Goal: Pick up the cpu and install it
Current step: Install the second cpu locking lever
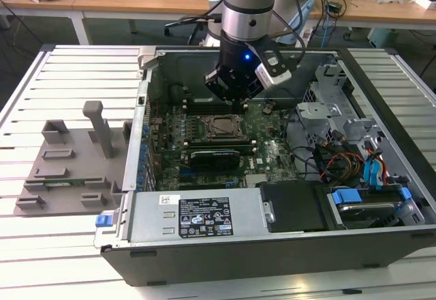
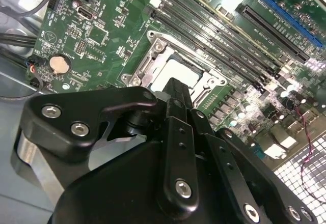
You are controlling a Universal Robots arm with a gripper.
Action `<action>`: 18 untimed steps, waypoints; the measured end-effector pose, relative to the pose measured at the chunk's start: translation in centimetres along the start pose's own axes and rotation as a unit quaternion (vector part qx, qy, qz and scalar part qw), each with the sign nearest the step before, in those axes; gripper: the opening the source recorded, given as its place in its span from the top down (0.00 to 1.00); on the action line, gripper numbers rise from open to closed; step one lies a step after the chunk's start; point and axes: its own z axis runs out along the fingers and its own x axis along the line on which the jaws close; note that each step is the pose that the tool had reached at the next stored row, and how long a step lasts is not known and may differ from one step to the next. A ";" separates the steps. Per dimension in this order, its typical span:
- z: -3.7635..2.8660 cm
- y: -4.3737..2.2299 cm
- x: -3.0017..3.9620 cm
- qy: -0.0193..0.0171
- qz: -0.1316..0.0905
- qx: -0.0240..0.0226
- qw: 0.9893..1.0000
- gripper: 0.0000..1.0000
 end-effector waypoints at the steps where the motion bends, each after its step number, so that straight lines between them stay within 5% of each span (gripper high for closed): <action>1: 0.03 -0.14 0.03 0.000 0.000 -0.003 1.000 0.89; 5: 0.20 -1.17 0.22 -0.001 0.000 -0.015 1.000 0.89; 8: 0.29 -1.84 0.35 -0.001 0.000 -0.021 1.000 0.89; 18: 1.17 -2.75 0.48 -0.001 0.000 -0.022 1.000 0.89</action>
